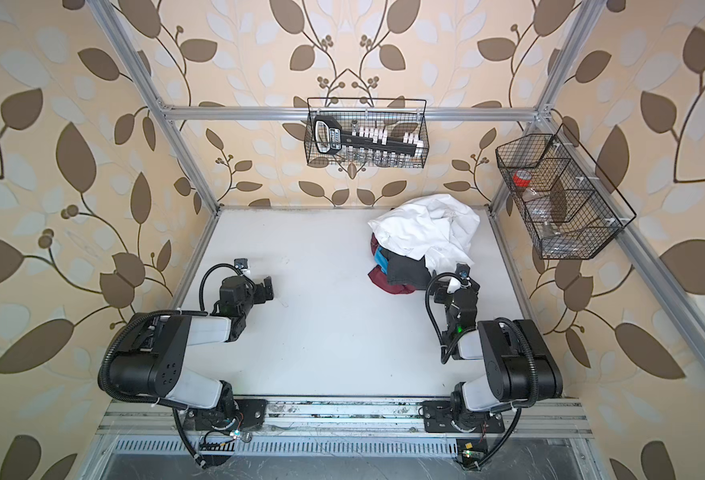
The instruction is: Pick out a specific cloth from the pile
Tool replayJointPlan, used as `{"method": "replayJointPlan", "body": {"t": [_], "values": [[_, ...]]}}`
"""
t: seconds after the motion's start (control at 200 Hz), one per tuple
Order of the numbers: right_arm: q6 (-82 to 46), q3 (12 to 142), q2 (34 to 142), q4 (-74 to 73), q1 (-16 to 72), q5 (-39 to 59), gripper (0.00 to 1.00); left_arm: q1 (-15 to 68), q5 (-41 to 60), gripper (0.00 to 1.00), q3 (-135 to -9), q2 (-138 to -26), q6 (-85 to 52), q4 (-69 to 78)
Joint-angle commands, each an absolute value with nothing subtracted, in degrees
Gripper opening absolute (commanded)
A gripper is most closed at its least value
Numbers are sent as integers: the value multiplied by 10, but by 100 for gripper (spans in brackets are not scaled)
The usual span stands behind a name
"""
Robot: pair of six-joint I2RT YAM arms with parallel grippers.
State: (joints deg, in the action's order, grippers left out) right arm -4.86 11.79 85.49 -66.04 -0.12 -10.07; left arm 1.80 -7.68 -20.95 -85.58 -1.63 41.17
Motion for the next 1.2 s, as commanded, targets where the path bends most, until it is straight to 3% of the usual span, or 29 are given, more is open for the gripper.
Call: {"method": "replayJointPlan", "body": {"t": [0.0,1.04,1.195], "values": [[-46,127,857,-661,0,-98,100,16,-81,99,-220,-856,-19,425],[-47,127,853,-662,1,-108,100,17,-79,99,-218,-853,-18,427],[-65,189,780,-485,7,-158,100,17,-70,96,-275,-772,-19,269]]}}
